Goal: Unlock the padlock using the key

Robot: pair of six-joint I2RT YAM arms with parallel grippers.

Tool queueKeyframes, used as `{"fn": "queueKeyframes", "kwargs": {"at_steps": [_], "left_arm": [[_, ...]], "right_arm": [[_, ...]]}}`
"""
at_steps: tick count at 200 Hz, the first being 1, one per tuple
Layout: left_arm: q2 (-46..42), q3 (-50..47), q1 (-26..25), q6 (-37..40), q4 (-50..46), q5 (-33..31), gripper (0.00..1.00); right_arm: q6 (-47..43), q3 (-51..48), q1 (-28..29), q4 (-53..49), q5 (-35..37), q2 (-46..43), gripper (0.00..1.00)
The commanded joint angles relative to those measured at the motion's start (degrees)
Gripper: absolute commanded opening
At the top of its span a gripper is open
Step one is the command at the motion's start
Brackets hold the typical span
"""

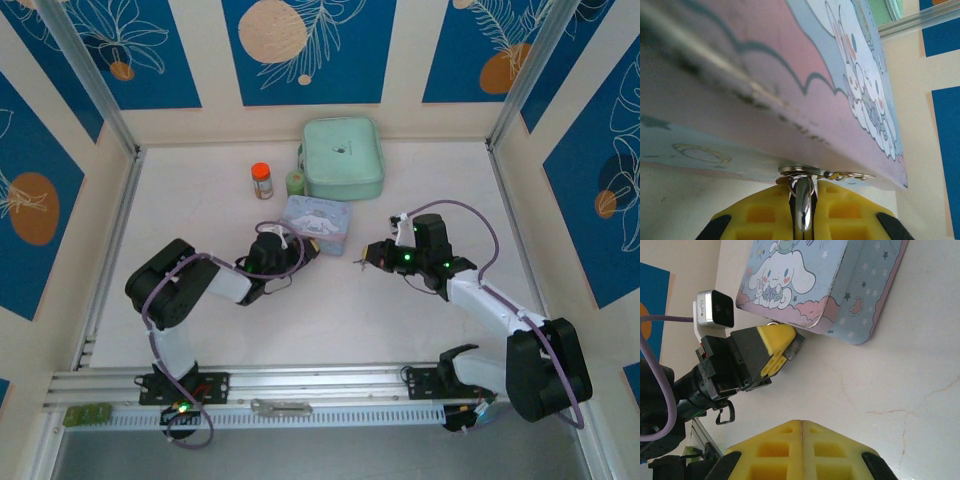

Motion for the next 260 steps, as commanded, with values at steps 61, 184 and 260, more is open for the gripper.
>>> {"fn": "queueKeyframes", "kwargs": {"at_steps": [61, 184, 260], "left_arm": [[-2.2, 1.5, -0.2, -0.5, 0.0, -1.3, 0.0], [-1.3, 5.6, -0.6, -6.6, 2.1, -1.5, 0.0], [-2.0, 6.3, -2.1, -12.9, 7.2, -2.2, 0.0]], "right_arm": [[3.8, -2.5, 0.6, 8.6, 0.8, 1.8, 0.0], [4.7, -1.9, 2.9, 15.6, -0.2, 6.7, 0.0], [11.2, -5.9, 3.6, 23.3, -1.8, 4.6, 0.0]]}}
